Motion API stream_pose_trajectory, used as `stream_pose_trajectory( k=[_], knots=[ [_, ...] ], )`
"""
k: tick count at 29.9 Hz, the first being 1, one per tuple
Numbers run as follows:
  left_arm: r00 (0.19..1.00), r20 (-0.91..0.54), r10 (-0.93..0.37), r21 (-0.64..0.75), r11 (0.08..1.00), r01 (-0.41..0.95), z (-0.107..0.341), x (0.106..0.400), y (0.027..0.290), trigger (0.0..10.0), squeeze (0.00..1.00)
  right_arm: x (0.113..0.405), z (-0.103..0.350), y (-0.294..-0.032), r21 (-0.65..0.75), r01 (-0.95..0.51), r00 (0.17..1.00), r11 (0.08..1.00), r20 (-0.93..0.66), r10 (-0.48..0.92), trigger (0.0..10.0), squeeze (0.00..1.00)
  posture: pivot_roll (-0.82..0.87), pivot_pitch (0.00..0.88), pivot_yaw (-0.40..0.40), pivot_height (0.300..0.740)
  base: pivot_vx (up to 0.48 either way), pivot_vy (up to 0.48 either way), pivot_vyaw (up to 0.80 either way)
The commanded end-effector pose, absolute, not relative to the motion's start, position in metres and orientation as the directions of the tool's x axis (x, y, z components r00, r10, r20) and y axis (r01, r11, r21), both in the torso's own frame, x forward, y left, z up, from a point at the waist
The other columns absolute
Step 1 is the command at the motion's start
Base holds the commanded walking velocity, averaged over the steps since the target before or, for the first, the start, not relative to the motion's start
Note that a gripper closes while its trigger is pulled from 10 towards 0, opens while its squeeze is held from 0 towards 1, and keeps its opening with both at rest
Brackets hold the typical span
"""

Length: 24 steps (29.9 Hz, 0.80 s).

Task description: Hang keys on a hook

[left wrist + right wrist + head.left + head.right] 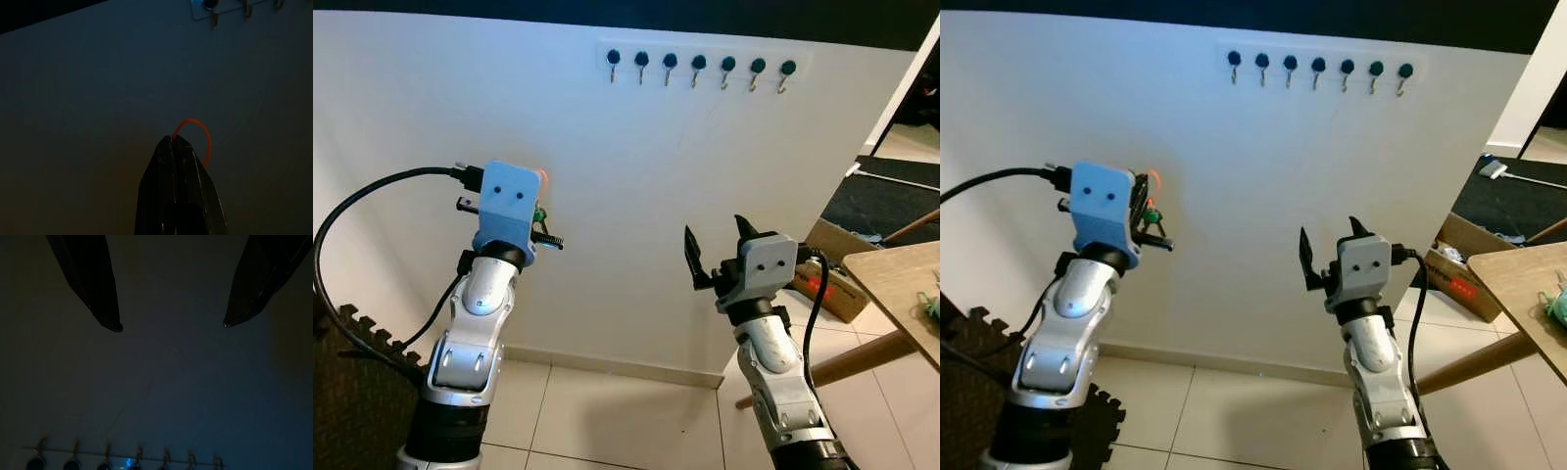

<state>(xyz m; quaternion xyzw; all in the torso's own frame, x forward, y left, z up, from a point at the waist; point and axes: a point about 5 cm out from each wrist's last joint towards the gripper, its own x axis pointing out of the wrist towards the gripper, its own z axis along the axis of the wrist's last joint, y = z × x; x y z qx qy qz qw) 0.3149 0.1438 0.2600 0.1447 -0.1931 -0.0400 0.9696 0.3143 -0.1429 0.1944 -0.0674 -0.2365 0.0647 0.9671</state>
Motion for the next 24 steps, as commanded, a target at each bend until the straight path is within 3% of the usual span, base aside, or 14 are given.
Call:
stream_pose_trajectory(
  k=[1, 24],
  knots=[
    [0.92, 0.363, -0.148, 0.32, 0.947, 0.026, 0.2605, 0.3126, 0.1421, 10.0, 0.0, 0.3129, 0.1913, -0.1457, -0.158, -0.087, 0.885, 0.984, 0.441, 0.149, 10.0, 0.0, 0.1, 0.137, 0.005, 0.74, 0.0, 0.0, 0.0],
    [0.915, 0.371, -0.16, 0.312, 0.949, 0.04, 0.261, 0.3104, 0.1399, 10.0, 0.0, 0.3129, 0.1905, -0.1441, -0.157, -0.093, 0.886, 0.983, 0.437, 0.154, 10.0, 0.0, 0.1, 0.143, 0.004, 0.74, 0.0, 0.0, 0.0]
  ],
)
